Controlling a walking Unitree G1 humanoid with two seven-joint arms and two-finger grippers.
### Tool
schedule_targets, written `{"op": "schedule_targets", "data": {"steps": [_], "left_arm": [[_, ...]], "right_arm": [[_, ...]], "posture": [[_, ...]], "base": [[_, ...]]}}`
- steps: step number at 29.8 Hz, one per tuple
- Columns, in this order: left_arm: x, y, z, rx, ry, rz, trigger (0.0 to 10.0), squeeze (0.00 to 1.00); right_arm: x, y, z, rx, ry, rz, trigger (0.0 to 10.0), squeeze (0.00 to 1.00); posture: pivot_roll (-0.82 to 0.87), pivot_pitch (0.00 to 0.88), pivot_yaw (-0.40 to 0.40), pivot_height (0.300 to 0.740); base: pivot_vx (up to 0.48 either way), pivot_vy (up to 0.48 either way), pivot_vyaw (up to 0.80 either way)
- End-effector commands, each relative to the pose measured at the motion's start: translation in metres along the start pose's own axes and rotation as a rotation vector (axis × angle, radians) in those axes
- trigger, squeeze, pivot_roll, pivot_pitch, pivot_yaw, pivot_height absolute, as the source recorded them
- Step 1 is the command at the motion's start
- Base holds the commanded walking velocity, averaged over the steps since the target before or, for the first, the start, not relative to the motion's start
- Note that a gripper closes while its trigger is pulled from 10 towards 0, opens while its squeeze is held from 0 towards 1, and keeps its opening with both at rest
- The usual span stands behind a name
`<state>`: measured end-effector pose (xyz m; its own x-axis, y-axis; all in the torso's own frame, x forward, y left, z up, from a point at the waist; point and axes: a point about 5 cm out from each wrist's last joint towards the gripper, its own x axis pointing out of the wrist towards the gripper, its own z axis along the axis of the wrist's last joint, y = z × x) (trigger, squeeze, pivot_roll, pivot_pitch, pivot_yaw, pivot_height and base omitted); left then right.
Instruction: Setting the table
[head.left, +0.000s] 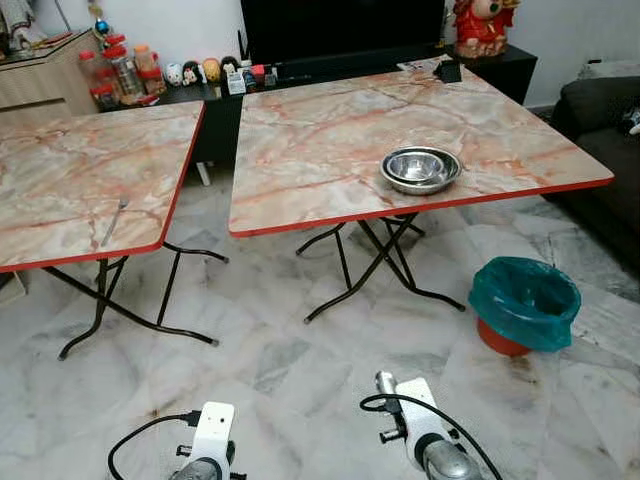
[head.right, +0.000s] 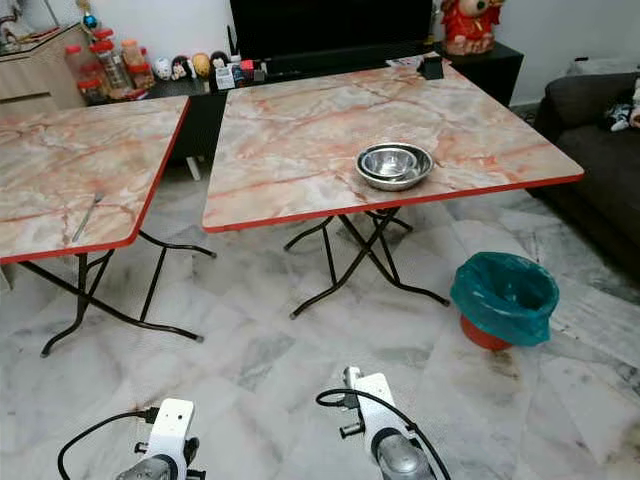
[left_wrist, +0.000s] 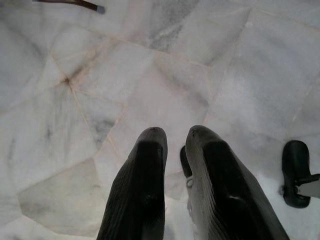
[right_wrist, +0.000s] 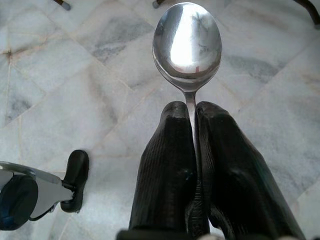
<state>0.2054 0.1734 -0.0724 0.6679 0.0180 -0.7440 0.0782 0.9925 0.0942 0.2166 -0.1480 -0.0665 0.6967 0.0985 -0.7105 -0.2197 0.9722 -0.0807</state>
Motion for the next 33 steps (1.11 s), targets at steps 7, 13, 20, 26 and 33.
{"op": "schedule_targets", "data": {"steps": [7,13,20,26,33], "left_arm": [[-0.001,0.007,-0.003,-0.003,0.018,0.026,10.0,0.00],[-0.001,0.007,-0.003,-0.006,0.020,0.027,10.0,0.00],[-0.001,0.006,-0.003,-0.006,0.021,0.024,10.0,0.00],[-0.001,0.006,-0.003,-0.005,0.022,0.022,10.0,0.00],[-0.001,0.006,-0.004,-0.004,0.024,0.019,10.0,0.00]], "right_arm": [[-0.003,-0.003,-0.011,0.000,0.046,-0.010,10.0,0.00],[-0.005,-0.007,-0.017,0.046,0.067,-0.028,10.0,0.00],[-0.006,-0.008,-0.022,0.023,0.077,-0.028,10.0,0.00],[-0.008,-0.009,-0.027,0.075,0.089,-0.042,10.0,0.00],[-0.008,-0.011,-0.027,0.074,0.081,-0.050,10.0,0.00]], "posture": [[-0.05,0.000,0.090,0.740],[-0.04,0.000,0.086,0.740],[-0.05,0.000,0.088,0.740],[-0.05,0.000,0.088,0.740],[-0.05,0.000,0.090,0.740]], "base": [[0.312,0.000,0.15],[0.325,0.000,0.21],[0.327,0.000,0.00],[0.328,0.000,0.00],[0.329,0.000,0.00]]}}
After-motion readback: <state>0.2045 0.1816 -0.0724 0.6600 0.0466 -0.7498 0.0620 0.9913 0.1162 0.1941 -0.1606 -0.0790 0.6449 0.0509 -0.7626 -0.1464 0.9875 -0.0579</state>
